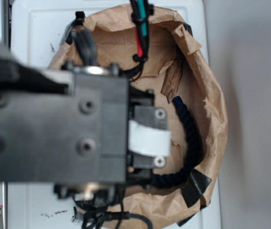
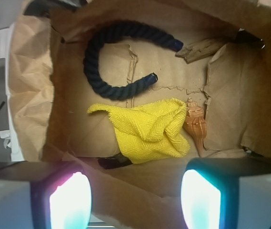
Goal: Grab the yellow cloth.
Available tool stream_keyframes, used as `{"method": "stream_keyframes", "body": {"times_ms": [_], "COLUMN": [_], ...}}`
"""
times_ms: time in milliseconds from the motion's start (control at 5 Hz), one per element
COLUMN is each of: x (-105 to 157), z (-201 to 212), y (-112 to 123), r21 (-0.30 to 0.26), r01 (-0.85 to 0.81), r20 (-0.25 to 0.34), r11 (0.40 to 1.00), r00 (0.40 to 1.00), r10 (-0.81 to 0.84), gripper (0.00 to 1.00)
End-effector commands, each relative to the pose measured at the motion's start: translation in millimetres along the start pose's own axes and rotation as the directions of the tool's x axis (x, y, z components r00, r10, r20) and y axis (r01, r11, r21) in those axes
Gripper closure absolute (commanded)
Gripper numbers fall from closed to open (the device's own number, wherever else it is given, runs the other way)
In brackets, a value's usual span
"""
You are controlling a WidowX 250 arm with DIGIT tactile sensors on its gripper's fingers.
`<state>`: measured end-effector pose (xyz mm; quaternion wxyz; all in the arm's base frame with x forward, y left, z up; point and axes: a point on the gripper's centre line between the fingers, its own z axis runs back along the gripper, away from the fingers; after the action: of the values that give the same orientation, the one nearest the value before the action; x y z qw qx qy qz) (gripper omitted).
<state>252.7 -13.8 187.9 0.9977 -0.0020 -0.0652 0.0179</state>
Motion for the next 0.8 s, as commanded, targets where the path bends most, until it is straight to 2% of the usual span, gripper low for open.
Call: {"method": "stream_keyframes", "body": {"times_ms": [0, 200, 400, 600], "x": [7, 7, 10, 11], "z": [18, 18, -29, -51], "y": [1, 1, 10, 21], "r21": [-0.005, -0.005, 0.050, 0.076], "r01": [-0.007, -0.007, -0.029, -0.071], "r20": [0.065, 0.065, 0.064, 0.053], "r11": [1.000, 1.000, 0.998, 0.995], "r00": [0.998, 0.998, 0.998, 0.996], "r10": [0.007, 0.007, 0.026, 0.067], "gripper": [0.00, 0.00, 0.00, 0.00]}}
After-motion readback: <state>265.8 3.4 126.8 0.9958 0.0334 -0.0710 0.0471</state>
